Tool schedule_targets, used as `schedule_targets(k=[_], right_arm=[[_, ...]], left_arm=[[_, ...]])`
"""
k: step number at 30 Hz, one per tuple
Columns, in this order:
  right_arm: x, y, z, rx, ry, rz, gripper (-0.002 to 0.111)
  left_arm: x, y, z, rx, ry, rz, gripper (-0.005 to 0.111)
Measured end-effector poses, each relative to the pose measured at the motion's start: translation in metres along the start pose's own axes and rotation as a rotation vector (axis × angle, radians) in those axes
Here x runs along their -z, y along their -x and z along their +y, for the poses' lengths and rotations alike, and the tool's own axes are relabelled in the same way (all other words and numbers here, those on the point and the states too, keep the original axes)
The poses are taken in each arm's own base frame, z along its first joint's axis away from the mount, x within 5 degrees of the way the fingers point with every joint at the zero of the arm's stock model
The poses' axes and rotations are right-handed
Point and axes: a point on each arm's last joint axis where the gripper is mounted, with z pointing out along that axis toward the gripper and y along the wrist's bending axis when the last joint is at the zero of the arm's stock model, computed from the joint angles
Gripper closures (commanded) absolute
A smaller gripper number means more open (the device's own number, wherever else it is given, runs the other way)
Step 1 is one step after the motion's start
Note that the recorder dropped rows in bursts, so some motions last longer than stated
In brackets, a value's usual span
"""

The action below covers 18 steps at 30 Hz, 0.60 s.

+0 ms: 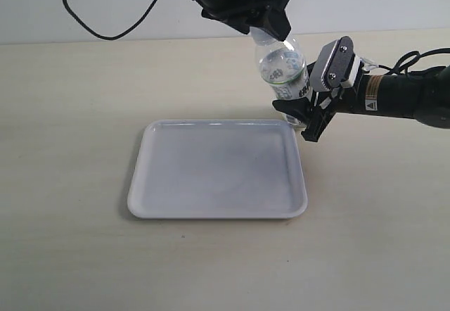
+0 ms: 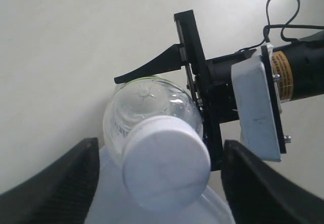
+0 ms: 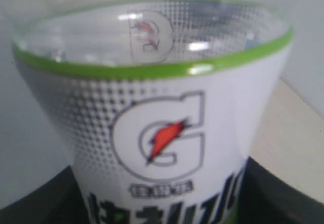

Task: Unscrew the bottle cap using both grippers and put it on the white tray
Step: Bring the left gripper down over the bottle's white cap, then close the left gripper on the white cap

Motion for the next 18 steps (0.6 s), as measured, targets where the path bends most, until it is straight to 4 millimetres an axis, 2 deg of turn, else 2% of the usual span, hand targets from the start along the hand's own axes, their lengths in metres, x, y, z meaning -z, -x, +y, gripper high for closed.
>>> schedule_targets(k=[5, 11, 18], right_arm=[[0.0, 0.0002, 0.0, 0.0, 0.0, -0.002, 0.108], [0.0, 0.0002, 0.0, -0.006, 0.0, -0.002, 0.108], [0.0, 0.0002, 0.0, -0.012, 0.0, -0.002, 0.108]], left_arm=[[0.0003, 0.0004, -0.0001, -0.001, 0.0, -0.002, 0.044], [0.0003, 0.0003, 0.0, 0.0, 0.001, -0.001, 0.063], [0.0003, 0.0003, 0.0, 0.01, 0.001, -0.001, 0.068]])
